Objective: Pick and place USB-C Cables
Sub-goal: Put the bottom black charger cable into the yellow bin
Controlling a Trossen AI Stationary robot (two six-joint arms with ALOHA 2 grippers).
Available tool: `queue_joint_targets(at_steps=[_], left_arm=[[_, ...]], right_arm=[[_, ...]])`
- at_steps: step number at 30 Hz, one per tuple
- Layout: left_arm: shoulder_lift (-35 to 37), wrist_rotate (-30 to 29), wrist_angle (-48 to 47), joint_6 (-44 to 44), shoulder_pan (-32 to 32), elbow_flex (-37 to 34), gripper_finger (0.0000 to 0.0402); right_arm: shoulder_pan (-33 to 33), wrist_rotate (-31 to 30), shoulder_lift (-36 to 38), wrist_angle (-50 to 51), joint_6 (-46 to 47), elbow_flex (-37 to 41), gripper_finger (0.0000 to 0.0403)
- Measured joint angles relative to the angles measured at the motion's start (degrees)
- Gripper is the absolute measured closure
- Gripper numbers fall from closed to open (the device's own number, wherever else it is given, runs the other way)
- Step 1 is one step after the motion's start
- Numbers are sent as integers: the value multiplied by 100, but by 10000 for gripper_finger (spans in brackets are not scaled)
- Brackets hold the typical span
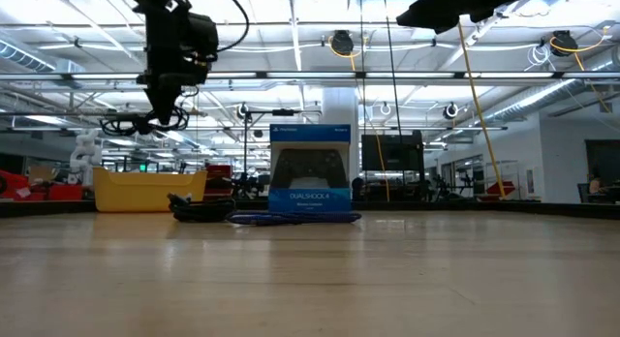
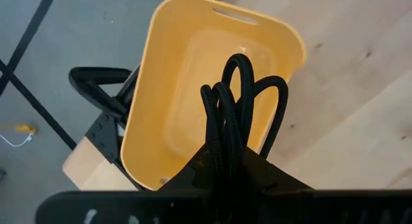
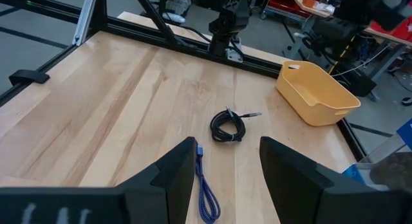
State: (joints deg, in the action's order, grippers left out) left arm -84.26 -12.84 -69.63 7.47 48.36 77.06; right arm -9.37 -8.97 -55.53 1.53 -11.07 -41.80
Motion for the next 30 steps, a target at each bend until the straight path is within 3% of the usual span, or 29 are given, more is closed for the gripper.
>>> queue_joint_targets(at_steps=[17, 30], left_arm=[[-862, 22, 732, 158, 197, -17, 371], [-877, 89, 2149, 388, 414, -1326, 371]], right_arm=[[-7, 2, 0, 51, 241, 0, 234], [-7, 7, 0, 207, 439, 2, 234]])
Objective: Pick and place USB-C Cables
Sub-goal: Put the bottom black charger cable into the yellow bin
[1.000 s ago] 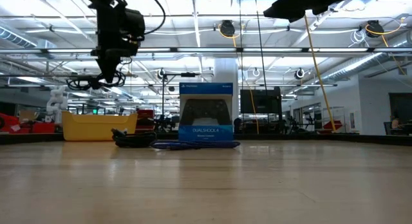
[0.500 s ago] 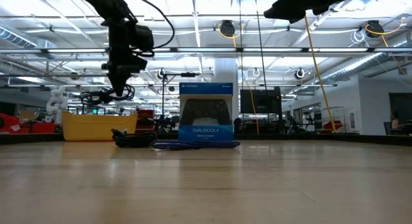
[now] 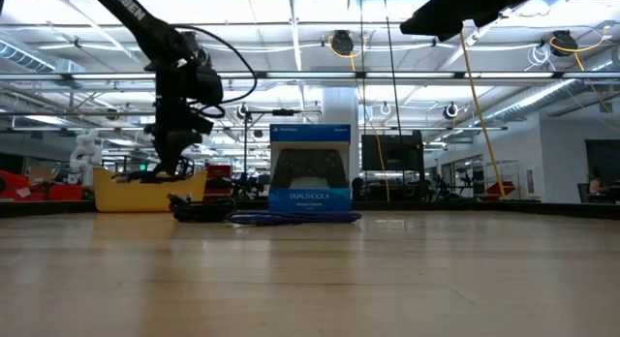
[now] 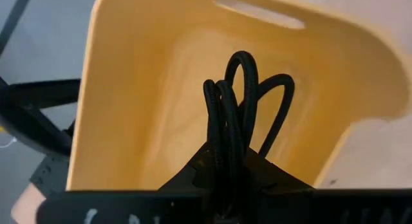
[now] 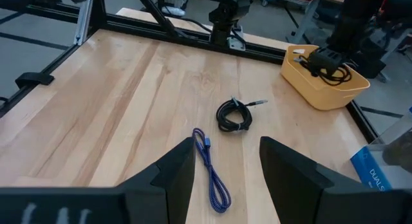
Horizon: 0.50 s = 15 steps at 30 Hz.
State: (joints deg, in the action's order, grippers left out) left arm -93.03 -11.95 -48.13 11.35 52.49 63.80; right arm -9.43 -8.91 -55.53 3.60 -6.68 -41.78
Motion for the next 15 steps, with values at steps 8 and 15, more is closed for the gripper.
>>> queue_joint_targets(at_steps=[8, 15], left_arm=[[4, 1, 615, 167, 155, -373, 371], [4, -1, 928, 152, 296, -699, 371]], right_arm=[[0, 0, 0, -7, 0, -1, 234], [0, 0, 0, -7, 0, 0, 234]])
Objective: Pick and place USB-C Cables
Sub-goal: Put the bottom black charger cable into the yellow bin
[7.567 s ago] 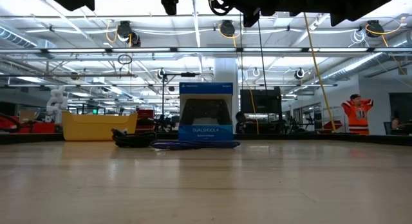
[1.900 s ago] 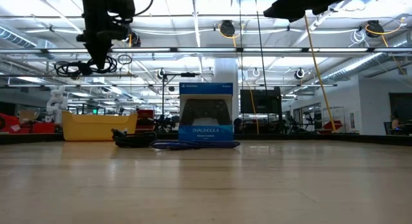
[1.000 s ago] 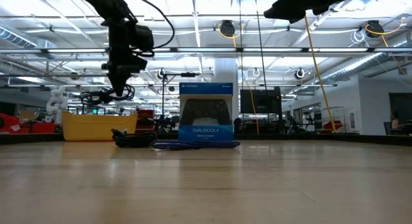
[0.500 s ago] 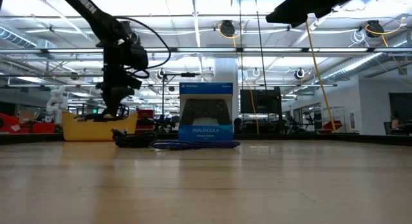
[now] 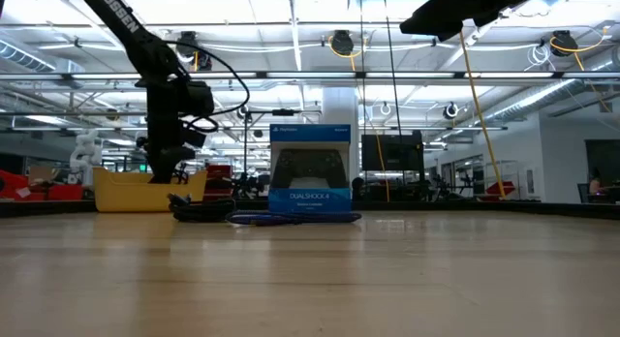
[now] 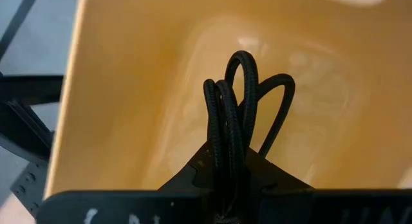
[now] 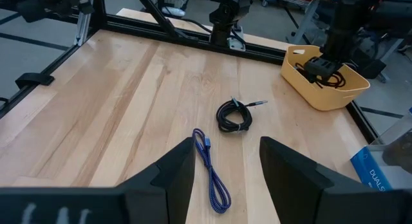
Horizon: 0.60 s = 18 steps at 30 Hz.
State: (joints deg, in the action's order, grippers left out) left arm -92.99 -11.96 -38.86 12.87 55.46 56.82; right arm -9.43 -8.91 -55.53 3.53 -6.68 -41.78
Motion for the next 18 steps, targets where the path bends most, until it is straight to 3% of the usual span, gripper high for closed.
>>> queue_joint_targets(at_steps=[12, 18], left_arm=[[0, 2, 319, -169, 3, -241, 366], [0, -5, 315, -460, 3, -241, 308]], right_arm=[[0, -2, 0, -2, -1, -1, 234], [0, -2, 0, -2, -2, 0, 234]])
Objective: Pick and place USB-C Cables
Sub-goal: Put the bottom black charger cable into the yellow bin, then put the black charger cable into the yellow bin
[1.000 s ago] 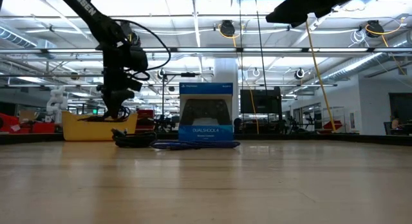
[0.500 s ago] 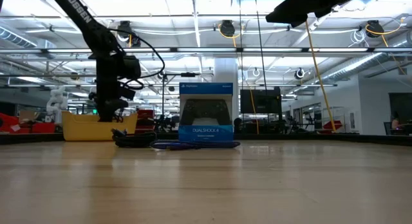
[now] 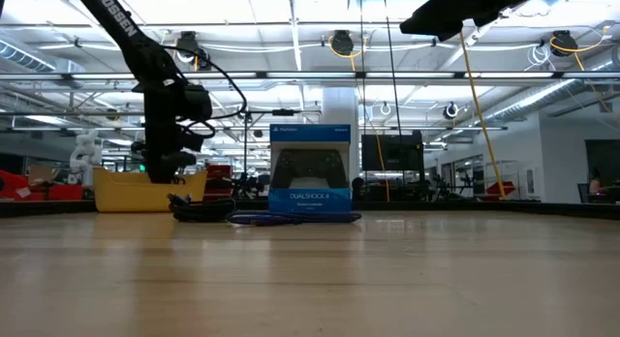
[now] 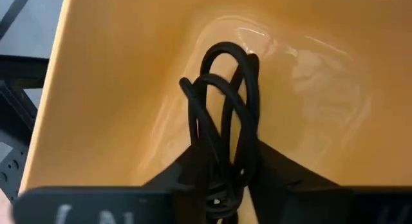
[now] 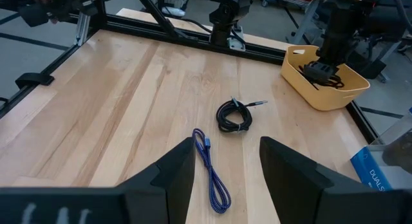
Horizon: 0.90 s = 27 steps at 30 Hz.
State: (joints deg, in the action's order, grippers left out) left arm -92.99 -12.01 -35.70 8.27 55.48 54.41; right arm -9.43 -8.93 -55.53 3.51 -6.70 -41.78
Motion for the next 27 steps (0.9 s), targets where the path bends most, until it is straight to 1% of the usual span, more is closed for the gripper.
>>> queue_joint_targets(at_steps=[5, 9, 14, 18, 23, 27], left_arm=[[0, -237, -89, -97, -28, 36, 253], [0, -349, -335, -137, -93, 256, 229], [0, -352, -629, -93, -228, 570, 222], [0, -352, -1243, -139, -328, 938, 222], [2, -366, -2377, -351, -456, 1634, 222], [52, -364, -3389, -281, -643, 2192, 222]], right_arm=[[0, 0, 0, 0, 0, 0, 234], [0, 0, 0, 1, 0, -1, 234], [0, -2, 0, 0, 0, -2, 234], [0, 0, 0, 2, 0, -2, 234], [0, -2, 0, 2, -15, 0, 234], [0, -2, 0, 0, -19, 0, 234]])
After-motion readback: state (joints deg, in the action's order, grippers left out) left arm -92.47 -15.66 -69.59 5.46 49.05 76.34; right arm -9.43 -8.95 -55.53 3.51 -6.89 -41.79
